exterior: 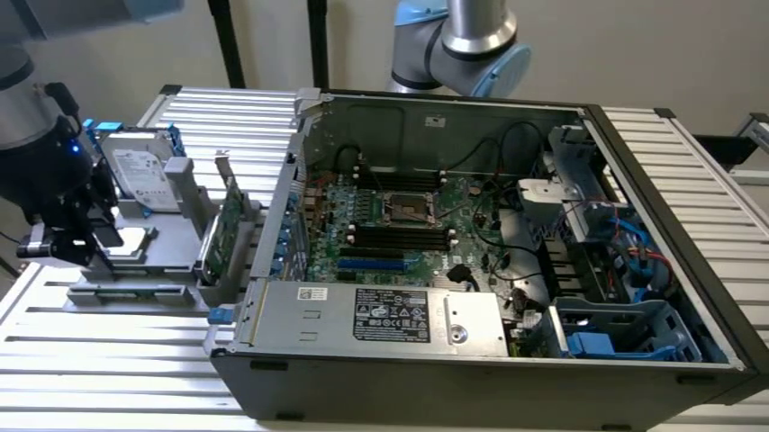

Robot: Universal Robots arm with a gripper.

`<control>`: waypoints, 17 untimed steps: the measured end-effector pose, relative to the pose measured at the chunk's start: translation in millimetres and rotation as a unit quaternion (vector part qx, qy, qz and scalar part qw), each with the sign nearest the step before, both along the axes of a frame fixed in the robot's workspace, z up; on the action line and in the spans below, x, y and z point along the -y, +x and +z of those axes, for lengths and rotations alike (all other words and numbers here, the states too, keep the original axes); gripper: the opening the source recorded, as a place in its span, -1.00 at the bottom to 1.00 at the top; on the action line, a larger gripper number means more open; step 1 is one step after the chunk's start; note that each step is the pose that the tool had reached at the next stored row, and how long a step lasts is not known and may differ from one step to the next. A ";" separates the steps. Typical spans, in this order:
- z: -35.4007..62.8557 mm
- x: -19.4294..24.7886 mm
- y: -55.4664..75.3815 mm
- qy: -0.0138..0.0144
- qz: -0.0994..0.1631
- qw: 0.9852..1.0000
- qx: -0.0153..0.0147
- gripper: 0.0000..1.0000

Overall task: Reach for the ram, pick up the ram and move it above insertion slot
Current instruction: 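Pick up the ram and move it above insertion slot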

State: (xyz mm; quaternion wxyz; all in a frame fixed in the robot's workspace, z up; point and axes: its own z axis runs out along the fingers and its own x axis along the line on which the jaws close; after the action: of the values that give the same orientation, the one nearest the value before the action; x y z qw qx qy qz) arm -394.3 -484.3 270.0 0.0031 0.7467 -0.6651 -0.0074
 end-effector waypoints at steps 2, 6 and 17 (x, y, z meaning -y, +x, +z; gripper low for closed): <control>-3.7 0.0 0.0 0.000 0.000 1.000 0.000 -0.15; -11.0 0.0 0.0 0.001 0.000 1.000 0.000 -0.15; -30.9 0.3 0.0 0.001 0.000 1.000 0.000 -0.15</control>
State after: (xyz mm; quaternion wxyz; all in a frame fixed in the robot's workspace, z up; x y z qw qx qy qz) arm -394.3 -484.6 239.0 0.0024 0.7464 -0.6654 -0.0079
